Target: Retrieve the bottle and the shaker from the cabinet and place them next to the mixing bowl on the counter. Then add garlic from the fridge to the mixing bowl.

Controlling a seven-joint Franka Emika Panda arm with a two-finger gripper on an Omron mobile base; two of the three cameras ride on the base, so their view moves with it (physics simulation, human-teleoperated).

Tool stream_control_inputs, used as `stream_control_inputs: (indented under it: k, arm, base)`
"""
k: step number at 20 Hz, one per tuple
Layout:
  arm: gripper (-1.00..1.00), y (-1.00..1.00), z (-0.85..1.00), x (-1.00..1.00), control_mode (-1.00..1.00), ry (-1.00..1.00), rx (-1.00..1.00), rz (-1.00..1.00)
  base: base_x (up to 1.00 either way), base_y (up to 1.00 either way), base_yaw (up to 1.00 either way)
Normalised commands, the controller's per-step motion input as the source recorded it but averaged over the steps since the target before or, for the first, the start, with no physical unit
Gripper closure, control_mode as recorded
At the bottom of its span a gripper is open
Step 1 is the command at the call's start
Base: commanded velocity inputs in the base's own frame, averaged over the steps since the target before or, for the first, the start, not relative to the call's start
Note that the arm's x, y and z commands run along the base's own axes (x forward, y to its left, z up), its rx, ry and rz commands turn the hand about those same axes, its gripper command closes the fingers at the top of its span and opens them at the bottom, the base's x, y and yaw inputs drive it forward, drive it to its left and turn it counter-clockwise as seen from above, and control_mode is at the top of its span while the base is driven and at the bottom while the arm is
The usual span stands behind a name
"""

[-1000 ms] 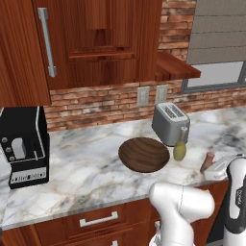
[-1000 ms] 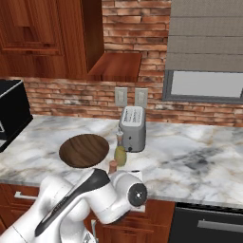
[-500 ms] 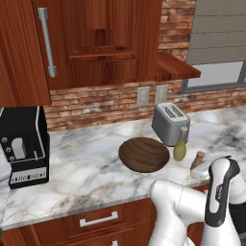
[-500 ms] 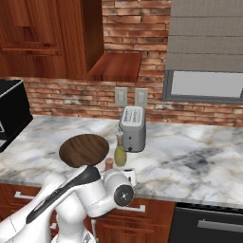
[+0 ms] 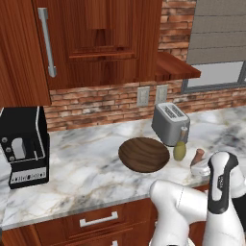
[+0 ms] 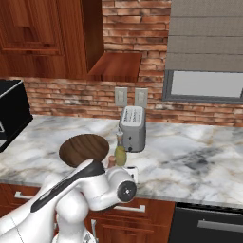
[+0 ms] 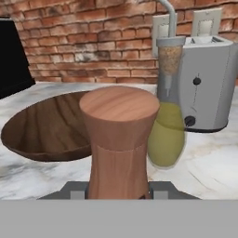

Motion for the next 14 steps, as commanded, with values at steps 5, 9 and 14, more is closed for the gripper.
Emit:
stream_control_inputs:
  k: [5,9,14]
  arm:
    - [1.00,0.05,-0.16,0.07,-1.00,0.00,-0.01,0.00]
    - [1.00,0.00,-0.33,0.26,-1.00,0.00,-0.05,0.00]
    - [1.00,0.00,-0.33,0.39,-1.00,-0.03,-0.04,0.00]
  base:
    - [0.00,0.00,0.00]
    - [0.00,0.00,0.00]
    - [0.00,0.00,0.00]
